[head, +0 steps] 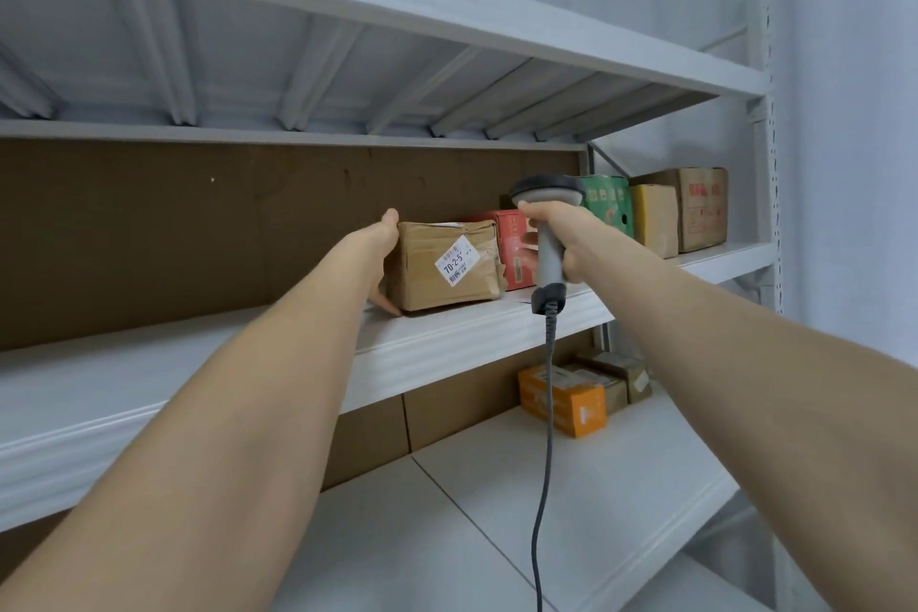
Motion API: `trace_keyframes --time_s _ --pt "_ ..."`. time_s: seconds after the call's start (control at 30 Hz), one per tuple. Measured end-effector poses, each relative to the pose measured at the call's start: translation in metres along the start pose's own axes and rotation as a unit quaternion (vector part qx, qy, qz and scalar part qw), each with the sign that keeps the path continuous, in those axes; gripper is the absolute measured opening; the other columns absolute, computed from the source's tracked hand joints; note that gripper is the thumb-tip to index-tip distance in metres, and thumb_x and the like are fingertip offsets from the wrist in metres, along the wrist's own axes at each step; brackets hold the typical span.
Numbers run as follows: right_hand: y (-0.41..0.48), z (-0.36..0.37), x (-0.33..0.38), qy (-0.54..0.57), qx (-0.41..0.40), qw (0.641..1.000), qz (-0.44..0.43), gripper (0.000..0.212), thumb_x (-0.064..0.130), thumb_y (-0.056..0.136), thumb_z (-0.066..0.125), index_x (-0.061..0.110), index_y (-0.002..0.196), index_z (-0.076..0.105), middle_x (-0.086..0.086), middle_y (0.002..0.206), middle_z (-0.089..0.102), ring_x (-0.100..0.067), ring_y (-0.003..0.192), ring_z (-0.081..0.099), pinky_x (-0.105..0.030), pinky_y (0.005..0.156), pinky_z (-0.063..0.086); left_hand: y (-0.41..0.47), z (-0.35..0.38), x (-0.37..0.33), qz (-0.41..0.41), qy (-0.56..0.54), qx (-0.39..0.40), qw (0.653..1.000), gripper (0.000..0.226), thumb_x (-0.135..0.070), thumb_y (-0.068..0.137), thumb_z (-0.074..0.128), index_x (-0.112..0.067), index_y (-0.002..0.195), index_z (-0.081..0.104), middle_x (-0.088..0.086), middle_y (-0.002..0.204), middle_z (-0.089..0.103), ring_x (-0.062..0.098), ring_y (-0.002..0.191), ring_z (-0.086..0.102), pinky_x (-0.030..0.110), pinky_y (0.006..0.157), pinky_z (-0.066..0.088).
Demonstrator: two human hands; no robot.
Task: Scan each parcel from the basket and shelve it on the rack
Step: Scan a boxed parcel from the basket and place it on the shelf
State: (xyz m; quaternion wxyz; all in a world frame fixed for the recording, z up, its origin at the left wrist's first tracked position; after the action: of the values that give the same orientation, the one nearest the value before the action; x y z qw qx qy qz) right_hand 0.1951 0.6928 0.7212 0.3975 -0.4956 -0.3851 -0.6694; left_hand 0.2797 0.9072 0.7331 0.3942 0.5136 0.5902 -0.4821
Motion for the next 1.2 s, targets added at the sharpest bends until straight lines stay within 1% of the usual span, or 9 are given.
trace_keyframes --time_s 0.1,0.17,0.23,0.3,0.4,0.53,0.8,0.97,1.2 --pt "0.003 0.000 -0.004 -0.003 -0.004 1.000 0.002 0.043 0.026 0.084 0.075 0.012 0.120 0.058 -0.009 0.097 0.066 -0.023 0.078 0.064 -0.029 0.054 0.055 0.000 0.000 -0.010 0.092 0.119 -0.058 0.987 0.093 -0.078 0.084 0.031 -0.014 0.151 0.022 0.018 0.152 0.028 0.044 0.135 0.032 0.060 0.107 0.031" --pt "0.005 -0.001 -0.005 -0.003 -0.008 1.000 0.001 0.043 0.026 0.083 0.075 0.012 0.119 0.058 -0.009 0.098 0.067 -0.023 0.080 0.064 -0.029 0.053 0.055 -0.001 0.001 -0.020 0.218 0.232 -0.106 0.942 0.098 -0.080 0.078 0.043 -0.021 0.152 0.018 0.015 0.157 0.014 0.041 0.141 0.023 0.056 0.110 0.027" --pt "0.007 -0.002 -0.007 -0.002 -0.013 1.000 0.001 0.040 0.026 0.084 0.075 0.011 0.117 0.059 -0.010 0.101 0.068 -0.024 0.081 0.065 -0.030 0.056 0.057 -0.004 0.009 -0.028 0.318 0.348 -0.092 0.877 0.094 -0.074 0.069 0.062 -0.032 0.147 0.030 0.010 0.155 0.022 0.035 0.138 0.031 0.052 0.110 0.033" --pt "0.009 -0.004 -0.008 -0.002 -0.018 1.000 0.000 0.039 0.026 0.084 0.075 0.011 0.116 0.058 -0.011 0.108 0.068 -0.025 0.086 0.067 -0.033 0.062 0.059 -0.006 0.021 -0.029 0.343 0.466 -0.064 0.813 0.077 -0.065 0.067 0.070 -0.039 0.136 0.047 -0.001 0.141 0.046 0.023 0.124 0.047 0.044 0.100 0.044" --pt "0.013 -0.007 -0.009 -0.001 -0.026 1.000 -0.007 0.043 0.026 0.083 0.075 0.012 0.119 0.056 -0.012 0.111 0.067 -0.026 0.097 0.067 -0.038 0.077 0.060 -0.008 0.034 -0.031 0.353 0.520 -0.105 0.771 0.066 -0.059 0.072 0.071 -0.041 0.132 0.052 -0.007 0.124 0.058 0.019 0.111 0.055 0.034 0.080 0.048" --pt "0.018 -0.015 -0.012 -0.006 -0.039 0.999 -0.010 0.043 0.028 0.084 0.074 0.014 0.119 0.054 -0.009 0.104 0.067 -0.025 0.097 0.066 -0.039 0.086 0.058 -0.001 0.044 -0.032 0.344 0.525 -0.115 0.770 0.060 -0.044 0.081 0.071 -0.038 0.136 0.049 -0.001 0.126 0.059 0.023 0.113 0.056 0.036 0.084 0.051" --pt "0.018 -0.021 -0.019 -0.013 -0.038 0.999 0.006 0.036 0.030 0.084 0.074 0.013 0.111 0.056 -0.009 0.103 0.067 -0.024 0.091 0.067 -0.033 0.072 0.060 0.012 0.060 -0.029 0.339 0.531 -0.171 0.757 0.046 -0.016 0.096 0.051 -0.033 0.138 0.047 0.010 0.131 0.052 0.032 0.124 0.039 0.036 0.081 0.039" --pt "0.008 -0.025 -0.023 -0.007 -0.032 0.999 0.022 0.036 0.030 0.084 0.074 0.012 0.111 0.058 -0.010 0.102 0.068 -0.021 0.077 0.067 -0.026 0.050 0.056 0.008 0.068 -0.027 0.315 0.561 -0.198 0.739 0.050 -0.017 0.094 0.048 -0.027 0.142 0.039 0.013 0.140 0.039 0.034 0.130 0.031 0.050 0.099 0.034" --pt "-0.017 -0.048 -0.027 0.011 -0.064 0.998 0.018 0.041 0.030 0.085 0.074 0.011 0.118 0.058 -0.010 0.102 0.070 -0.020 0.081 0.069 -0.026 0.052 0.056 -0.026 0.108 -0.035 0.445 0.449 -0.216 0.744 0.048 -0.023 0.090 0.059 -0.017 0.135 0.045 0.014 0.134 0.042 0.031 0.123 0.040 0.041 0.093 0.042"
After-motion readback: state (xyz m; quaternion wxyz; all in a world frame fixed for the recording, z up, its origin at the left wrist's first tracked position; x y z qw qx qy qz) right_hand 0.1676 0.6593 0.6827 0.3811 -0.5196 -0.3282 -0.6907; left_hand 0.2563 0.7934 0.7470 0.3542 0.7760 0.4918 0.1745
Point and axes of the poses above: each hand's wrist, its own y-axis towards the middle knuckle, its own z-axis out of the palm, x = y × z, the point moved 3 cm from there along y, towards the middle knuckle
